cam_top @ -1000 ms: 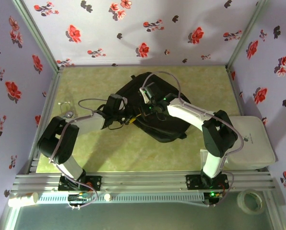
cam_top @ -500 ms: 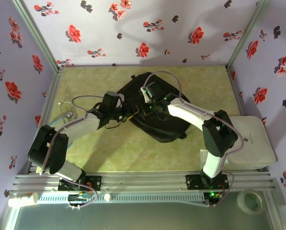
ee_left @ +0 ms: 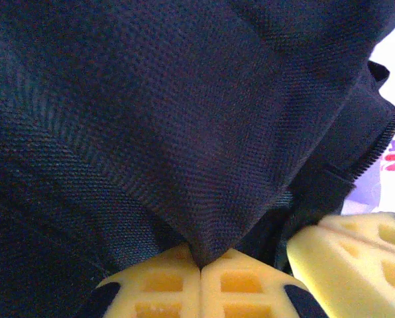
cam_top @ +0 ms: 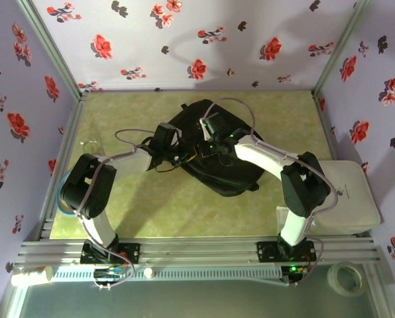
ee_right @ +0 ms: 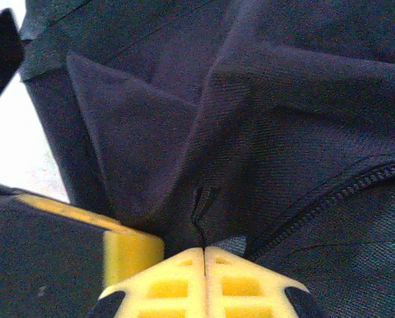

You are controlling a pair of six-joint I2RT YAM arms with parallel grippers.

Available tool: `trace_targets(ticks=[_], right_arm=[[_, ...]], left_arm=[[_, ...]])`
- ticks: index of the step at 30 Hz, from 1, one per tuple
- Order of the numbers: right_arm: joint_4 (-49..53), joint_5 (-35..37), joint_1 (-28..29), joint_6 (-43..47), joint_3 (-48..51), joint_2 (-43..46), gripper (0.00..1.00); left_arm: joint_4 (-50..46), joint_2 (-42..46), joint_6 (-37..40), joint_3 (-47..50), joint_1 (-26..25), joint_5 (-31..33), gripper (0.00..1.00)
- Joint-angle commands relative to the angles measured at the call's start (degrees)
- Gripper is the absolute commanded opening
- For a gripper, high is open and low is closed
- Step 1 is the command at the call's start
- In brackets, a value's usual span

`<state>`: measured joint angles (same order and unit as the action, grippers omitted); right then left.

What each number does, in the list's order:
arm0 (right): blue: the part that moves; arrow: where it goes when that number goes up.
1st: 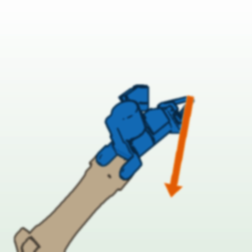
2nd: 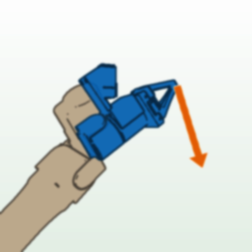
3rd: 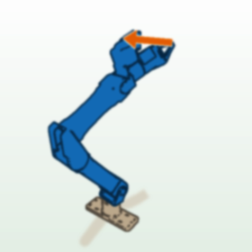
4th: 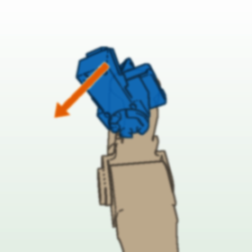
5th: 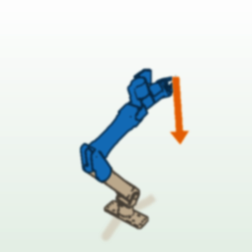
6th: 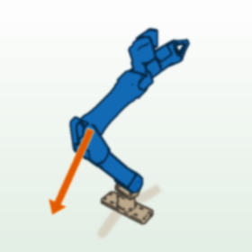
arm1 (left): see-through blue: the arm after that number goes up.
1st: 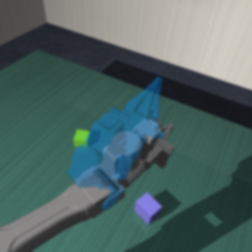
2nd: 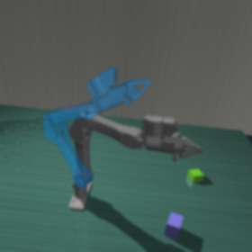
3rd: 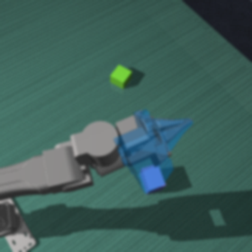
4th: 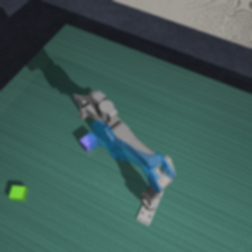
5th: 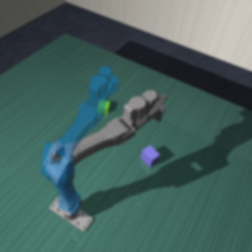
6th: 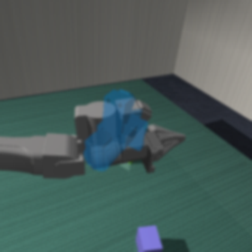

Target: Pack books, pencil case, and school supplies into a backpack

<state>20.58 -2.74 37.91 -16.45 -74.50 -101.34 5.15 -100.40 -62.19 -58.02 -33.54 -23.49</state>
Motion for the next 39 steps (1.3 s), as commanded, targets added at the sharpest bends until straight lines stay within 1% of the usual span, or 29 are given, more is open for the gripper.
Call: trace_targets(ticks=[1, 3, 5, 12, 17, 19, 21, 23, 26, 28, 29, 33, 34, 36, 39], right_arm=[[-2.26, 10.06, -2.84, -3.02, -1.63, 0.69, 0.00], [-1.64, 15.88, -3.95, -3.76, -3.55, -0.85, 0.00], [-1.54, 18.16, -5.68, -4.26, -5.18, -2.01, 0.00], [-2.22, 16.55, -11.14, -4.22, -9.95, -5.97, 0.00], [-1.45, 16.42, -13.81, -2.81, -13.64, -8.86, 0.00], [-0.23, 12.76, -13.73, -1.31, -14.60, -8.72, 0.00], [-2.15, 3.70, -13.52, 0.06, -12.38, -6.42, 0.00], [-2.31, -2.17, -13.09, 0.36, -10.52, -4.26, 0.00], [-2.28, -6.86, -12.88, -0.29, -7.05, -1.95, 0.00], [-1.22, -11.86, -12.79, 1.41, -5.91, -1.18, 0.00], [-0.29, -13.37, -12.48, 2.51, -5.74, -0.92, 0.03], [2.83, -16.76, -9.22, 10.04, -3.91, 0.54, 0.23], [3.45, -18.17, -8.65, 11.72, -3.77, 0.53, 0.27], [4.90, -20.18, -7.33, 14.59, -4.03, 0.45, 0.32], [7.12, -21.21, -5.39, 17.65, -5.84, -1.10, 0.34]], left_arm=[[-1.44, -0.01, 1.68, -1.16, -0.30, 1.43, 0.00], [-1.87, 0.28, 2.03, -0.66, -0.30, 1.51, 0.00], [-2.29, 0.63, 2.25, -0.15, -0.30, 1.56, 0.00], [-3.55, 2.39, 3.55, 1.80, 0.07, 2.13, 0.00], [-4.44, 3.09, 4.44, 2.29, 0.25, 2.04, 0.00], [-4.41, 3.10, 4.83, 2.08, 0.31, 1.73, 0.00], [-3.75, 3.09, 5.17, 2.12, 0.31, 0.96, 0.00], [-3.61, 2.85, 5.90, 2.03, 0.26, 0.47, 0.00], [-3.65, 2.84, 7.08, 1.95, 0.26, 0.19, 0.00], [-3.65, 3.01, 7.85, 1.95, 0.32, 0.17, 0.00], [-3.45, 3.10, 8.17, 1.95, 0.31, 0.13, 0.00], [-2.38, 4.13, 8.66, 2.37, 0.40, -0.08, 0.00], [-2.00, 4.32, 8.63, 2.51, 0.40, -0.19, 0.00], [-1.17, 4.66, 8.77, 2.73, 0.54, -1.00, 0.00], [0.01, 4.75, 8.94, 2.99, 0.74, -2.03, 0.00]])
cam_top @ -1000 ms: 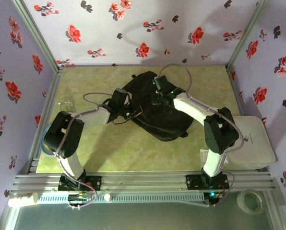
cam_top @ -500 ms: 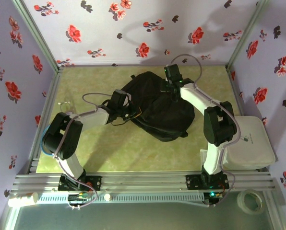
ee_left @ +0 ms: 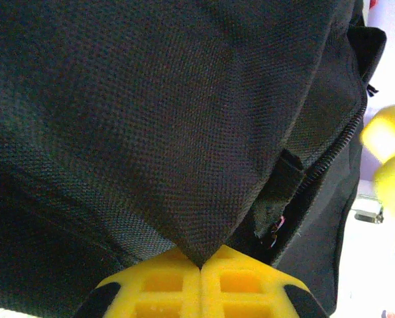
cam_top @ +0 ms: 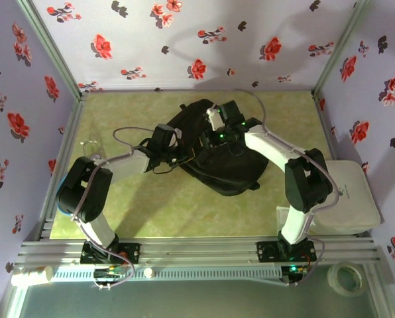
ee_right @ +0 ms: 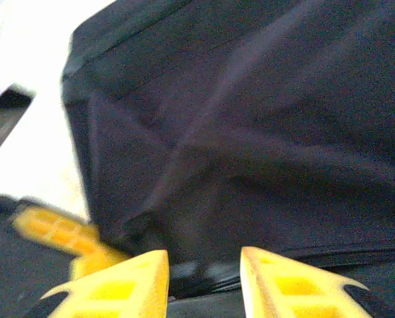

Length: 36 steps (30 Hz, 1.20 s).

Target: Pack books, pencil case, and school supplies into a backpack

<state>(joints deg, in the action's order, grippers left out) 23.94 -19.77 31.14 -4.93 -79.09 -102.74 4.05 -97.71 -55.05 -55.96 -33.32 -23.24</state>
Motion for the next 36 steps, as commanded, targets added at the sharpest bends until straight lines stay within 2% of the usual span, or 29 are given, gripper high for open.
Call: trace_targets(ticks=[1, 11, 17, 20, 24, 31, 36], right_arm=[[4.19, -3.71, 1.84, 6.61, -1.82, -0.36, 0.35], [8.49, -1.31, 2.76, 11.85, -7.84, -7.02, 0.36], [10.24, -0.25, 3.69, 14.05, -10.36, -9.56, 0.33], [9.78, 3.42, 4.03, 13.72, -10.11, -10.10, 0.16], [3.37, 10.50, 3.80, 10.94, -5.73, -6.52, 0.00], [-10.85, 22.53, -0.87, 0.68, 3.38, 2.35, 0.00], [-9.88, 30.24, -3.39, -2.98, 1.70, 0.66, 0.00]], left_arm=[[1.25, 2.09, 1.87, 0.95, 0.49, -2.44, 0.00], [2.17, 2.88, 1.95, 1.13, 0.80, -3.37, 0.00], [2.49, 2.83, 1.74, 0.96, 0.80, -3.62, 0.00], [2.37, 2.95, 1.78, 0.93, 0.89, -3.61, 0.00], [1.38, 3.18, 1.73, 1.42, 1.23, -3.08, 0.00], [0.16, 3.65, 0.99, 3.61, 2.16, -1.85, 0.00], [-0.08, 3.82, 1.27, 3.93, 2.28, -1.88, 0.00]])
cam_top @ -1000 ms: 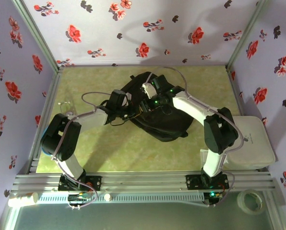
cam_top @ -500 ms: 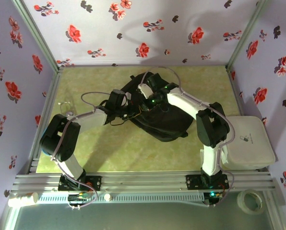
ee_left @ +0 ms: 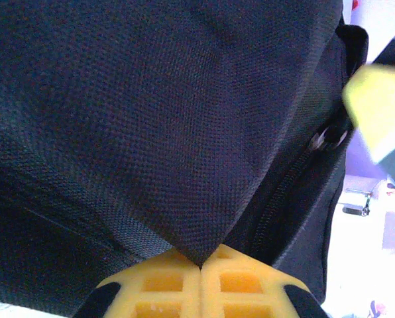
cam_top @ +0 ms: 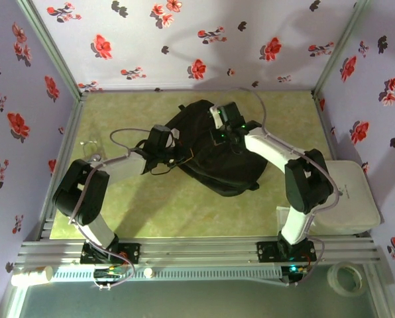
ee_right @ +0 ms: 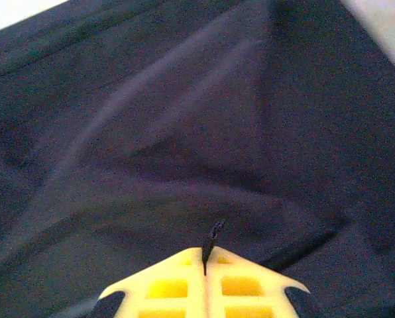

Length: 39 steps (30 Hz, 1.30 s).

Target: Pack books, pencil case, and school supplies into a backpack

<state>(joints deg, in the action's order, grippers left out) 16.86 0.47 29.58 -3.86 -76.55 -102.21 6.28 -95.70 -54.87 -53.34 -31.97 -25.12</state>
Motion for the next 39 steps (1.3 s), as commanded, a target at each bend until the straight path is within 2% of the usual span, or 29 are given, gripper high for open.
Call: trace_targets(ticks=[1, 7, 13, 19, 22, 23, 25, 27, 28, 30, 33, 35, 39], right_arm=[[-2.39, 11.76, -2.19, -4.66, -1.48, -0.46, 0.00], [1.14, 20.36, -4.09, -9.40, -6.33, -5.64, 0.00], [9.56, 22.55, -6.01, -14.53, -15.43, -13.47, 0.00], [8.52, 13.02, -5.59, -15.15, -17.83, -13.00, 0.00], [7.43, 8.76, -5.58, -17.08, -17.05, -9.68, 0.09], [6.88, 7.63, -5.72, -17.85, -16.24, -7.91, 0.14], [5.21, 7.15, -5.76, -18.60, -13.97, -4.14, 0.28], [4.16, 8.97, -5.93, -18.65, -11.17, 0.59, 0.42], [3.71, 10.30, -6.02, -18.59, -9.37, 2.77, 0.49], [2.42, 14.75, -6.29, -18.18, -5.29, 7.96, 0.66], [-0.04, 25.62, -6.49, -17.03, 1.93, 15.23, 0.92], [-2.00, 31.47, -6.77, -15.42, 7.13, 19.71, 0.99], [-6.50, 38.26, -8.41, -13.03, 17.74, 26.44, 0.99]], left_arm=[[-2.37, 1.83, 1.09, 1.24, 0.94, -0.01, 0.00], [-3.11, 1.75, 1.73, 0.90, 1.07, 0.08, 0.00], [-6.57, -0.27, 4.80, -3.09, 2.34, 0.51, 0.00], [-11.77, -6.07, 9.89, -11.92, 7.31, 2.07, 0.00], [-15.62, -8.06, 12.93, -16.98, 10.03, 5.31, 0.00], [-17.65, -7.98, 14.48, -18.61, 10.53, 8.40, 0.04], [-20.67, -7.23, 17.23, -21.06, 11.31, 12.40, 0.20], [-22.93, -5.11, 19.07, -22.38, 12.00, 15.17, 0.41], [-23.47, -3.76, 19.74, -22.50, 12.30, 16.53, 0.48], [-25.47, -0.08, 21.08, -22.19, 12.88, 20.23, 0.60], [-27.59, 6.10, 22.72, -19.36, 14.20, 27.61, 0.75], [-27.45, 10.61, 24.19, -15.73, 15.27, 33.51, 0.84], [-23.59, 21.15, 26.71, -5.18, 18.82, 43.54, 1.00]])
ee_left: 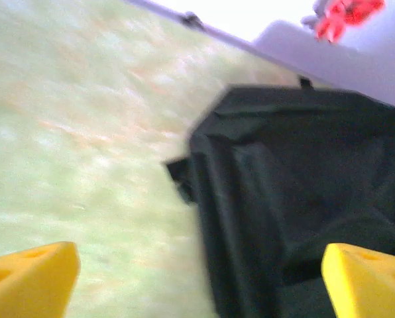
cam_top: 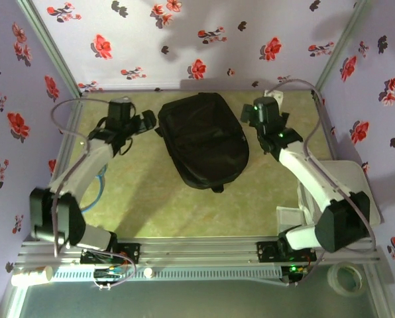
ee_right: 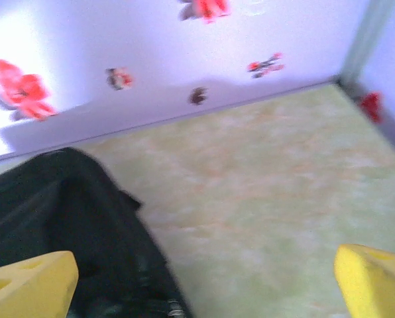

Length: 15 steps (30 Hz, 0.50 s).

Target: Pack books, pencil case, and school supplies into a backpack

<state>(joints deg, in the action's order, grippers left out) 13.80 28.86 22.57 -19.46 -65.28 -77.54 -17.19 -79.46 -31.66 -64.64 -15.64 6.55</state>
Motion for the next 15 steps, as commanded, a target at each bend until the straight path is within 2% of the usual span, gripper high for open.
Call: trace_targets(ticks=[1, 7, 10, 12, 15], right_arm=[[-4.31, 10.23, -2.08, 2.72, 8.85, 2.96, 1.00], [-9.38, 12.07, -5.93, 3.99, 20.74, 8.65, 0.99], [-17.70, 12.45, -7.61, 6.62, 28.04, 10.57, 0.99], [-23.65, 13.01, -8.37, 8.46, 32.52, 11.27, 0.99], [-25.72, 13.19, -10.33, 7.40, 35.41, 11.26, 0.99]], left_arm=[[1.16, 7.17, 3.94, 8.58, 3.66, 12.76, 1.00], [7.14, 18.29, 5.66, 21.79, 12.04, 17.13, 1.00], [8.70, 20.36, 6.08, 26.28, 15.29, 20.64, 1.00], [11.21, 20.81, 6.26, 29.47, 16.39, 22.46, 1.00], [17.17, 21.11, 8.25, 34.29, 16.52, 23.81, 1.00]])
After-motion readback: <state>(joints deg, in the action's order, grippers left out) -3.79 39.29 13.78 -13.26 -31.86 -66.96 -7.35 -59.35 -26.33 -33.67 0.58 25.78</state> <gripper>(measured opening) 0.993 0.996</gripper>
